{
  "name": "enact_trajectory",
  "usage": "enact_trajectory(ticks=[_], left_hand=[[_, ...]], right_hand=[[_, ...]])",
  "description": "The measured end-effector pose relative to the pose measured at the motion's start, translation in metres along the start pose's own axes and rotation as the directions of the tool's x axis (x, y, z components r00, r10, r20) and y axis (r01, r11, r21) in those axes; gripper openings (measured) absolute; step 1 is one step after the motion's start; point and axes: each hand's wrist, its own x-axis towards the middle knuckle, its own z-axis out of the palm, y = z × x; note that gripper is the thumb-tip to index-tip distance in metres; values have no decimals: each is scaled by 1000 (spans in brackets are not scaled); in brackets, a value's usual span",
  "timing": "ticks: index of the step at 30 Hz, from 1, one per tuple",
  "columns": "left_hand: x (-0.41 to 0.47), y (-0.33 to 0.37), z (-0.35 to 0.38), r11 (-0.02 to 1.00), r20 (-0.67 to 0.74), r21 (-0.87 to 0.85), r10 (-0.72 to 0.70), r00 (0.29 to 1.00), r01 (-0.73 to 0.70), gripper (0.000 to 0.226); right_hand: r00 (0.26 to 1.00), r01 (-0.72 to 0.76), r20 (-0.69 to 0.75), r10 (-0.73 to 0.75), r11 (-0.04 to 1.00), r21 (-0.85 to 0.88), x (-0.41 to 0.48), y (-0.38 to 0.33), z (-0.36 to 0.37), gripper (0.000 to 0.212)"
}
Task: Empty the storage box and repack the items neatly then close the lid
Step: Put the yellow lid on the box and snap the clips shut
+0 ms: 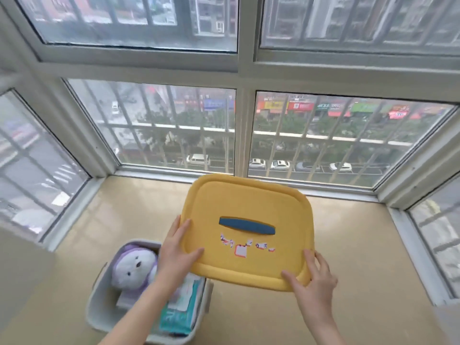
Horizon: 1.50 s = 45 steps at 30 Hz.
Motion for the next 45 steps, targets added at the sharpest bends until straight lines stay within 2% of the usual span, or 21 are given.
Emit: enact_trajectory(ticks=[6, 10, 17, 27, 32, 45], left_hand=[[-31, -60, -100, 1000, -40, -1, -1, 999, 1, 80], [-39, -108, -158, 998, -27, 27, -64, 998, 64, 80], [-33, -185, -222, 990, 65, 75, -125, 990, 120, 79], [-19, -254, -213, 962, 245, 166, -254, 936, 218, 79], [-18, -271, -196, 950, 313, 223, -283, 907, 220, 83], [-7, -273, -175, 915, 366, 373, -296, 882, 152, 84]], right_hand=[[997, 76, 5, -76, 997, -21, -70, -73, 42, 77], [995, 100, 32, -98, 994, -54, -115, -109, 91, 77], [994, -8, 104, 22, 991, -130, -172, -147, 163, 78], [928, -268, 209, 309, 942, -203, -197, -140, 215, 81], [891, -324, 240, 385, 910, -258, -192, -129, 229, 90], [845, -340, 287, 450, 868, -361, -187, -121, 232, 90]])
